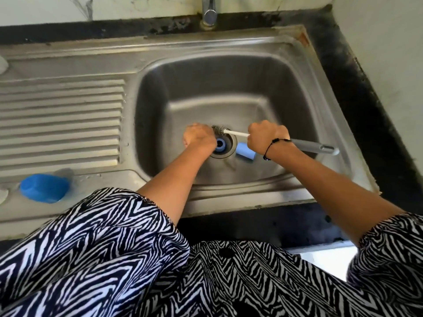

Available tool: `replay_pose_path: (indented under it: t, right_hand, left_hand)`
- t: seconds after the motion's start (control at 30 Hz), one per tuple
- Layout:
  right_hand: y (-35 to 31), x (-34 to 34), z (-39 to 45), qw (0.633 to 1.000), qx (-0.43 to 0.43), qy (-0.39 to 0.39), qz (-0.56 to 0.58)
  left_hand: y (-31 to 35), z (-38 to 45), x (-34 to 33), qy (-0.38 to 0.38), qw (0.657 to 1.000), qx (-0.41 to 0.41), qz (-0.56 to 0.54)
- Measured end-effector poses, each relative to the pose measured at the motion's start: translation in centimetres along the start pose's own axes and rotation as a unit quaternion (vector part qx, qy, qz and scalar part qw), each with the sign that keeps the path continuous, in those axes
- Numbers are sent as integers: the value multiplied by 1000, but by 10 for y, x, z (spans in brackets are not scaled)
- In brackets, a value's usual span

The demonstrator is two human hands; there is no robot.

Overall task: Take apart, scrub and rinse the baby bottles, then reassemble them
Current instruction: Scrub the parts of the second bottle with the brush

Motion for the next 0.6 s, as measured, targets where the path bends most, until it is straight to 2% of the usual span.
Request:
replay_pose_path:
  t: [0.27,0.43,0.6]
  right_hand:
    - [22,-1,9,999,-42,1,15]
    - [31,-6,18,998,-57,-5,20]
    - [32,-11,25,998,-61,-3,35]
  left_hand:
    - [32,16,-10,-27,993,-52,-101]
    - [49,31,-19,13,994,-89,-59]
    - [57,51,-26,7,994,-111,4]
Point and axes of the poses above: each hand's wrist, its own z-axis towards the middle knuckle, its own x-axis out of the back of the hand, y = z × x, the point moved 4 cm from there along z, towards the middle knuckle, and after that the axes turned 10 degrees about z, right-handed, at the moved point
